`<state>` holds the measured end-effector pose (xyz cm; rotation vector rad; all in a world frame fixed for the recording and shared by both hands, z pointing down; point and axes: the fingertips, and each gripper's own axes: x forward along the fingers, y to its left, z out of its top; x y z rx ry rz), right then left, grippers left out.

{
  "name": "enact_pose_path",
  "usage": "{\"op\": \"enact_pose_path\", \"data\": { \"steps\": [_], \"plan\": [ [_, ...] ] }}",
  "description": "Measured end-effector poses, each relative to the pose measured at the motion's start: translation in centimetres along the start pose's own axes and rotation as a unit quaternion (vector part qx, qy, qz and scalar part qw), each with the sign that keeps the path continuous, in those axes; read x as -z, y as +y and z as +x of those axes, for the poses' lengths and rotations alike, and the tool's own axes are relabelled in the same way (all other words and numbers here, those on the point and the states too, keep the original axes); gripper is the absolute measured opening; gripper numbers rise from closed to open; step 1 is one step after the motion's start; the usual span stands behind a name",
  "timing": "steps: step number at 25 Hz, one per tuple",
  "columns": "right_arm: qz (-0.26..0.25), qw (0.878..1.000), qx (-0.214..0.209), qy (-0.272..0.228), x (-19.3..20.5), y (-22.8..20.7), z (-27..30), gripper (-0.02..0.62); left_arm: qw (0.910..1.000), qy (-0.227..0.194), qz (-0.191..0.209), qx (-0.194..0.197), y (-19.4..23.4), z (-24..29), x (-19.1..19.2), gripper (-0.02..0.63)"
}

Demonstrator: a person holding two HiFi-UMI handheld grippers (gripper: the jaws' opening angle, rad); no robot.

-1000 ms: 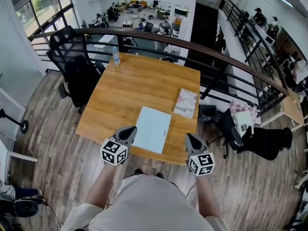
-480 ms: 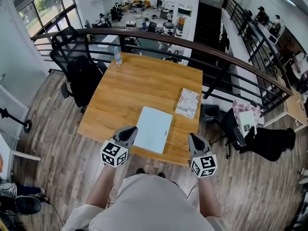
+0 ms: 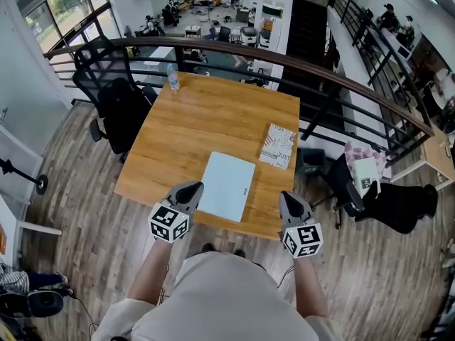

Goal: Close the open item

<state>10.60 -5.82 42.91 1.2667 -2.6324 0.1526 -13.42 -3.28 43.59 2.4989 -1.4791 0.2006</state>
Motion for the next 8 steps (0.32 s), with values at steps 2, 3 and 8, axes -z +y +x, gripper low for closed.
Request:
{"op": "enact_pose_path", "data": {
  "steps": [2, 3, 8],
  "plan": [
    [0.0, 1.0, 0.0, 0.0, -0.28, 0.11, 0.07, 0.002, 1.0, 0.0, -0.002, 0.0, 0.17, -0.05, -0.13, -0.006],
    [0.0, 1.0, 0.0, -0.001, -0.38, 0.15, 0.08, 0.002, 1.0, 0.001, -0.003, -0.001, 0.25, -0.07, -0.14, -0.006],
    [0.0, 1.0, 0.002, -0.003, -0.1, 0.19, -0.12, 0.002, 1.0, 0.0, -0.005, -0.003, 0.23, -0.17, 0.29, -0.006]
  ]
}}
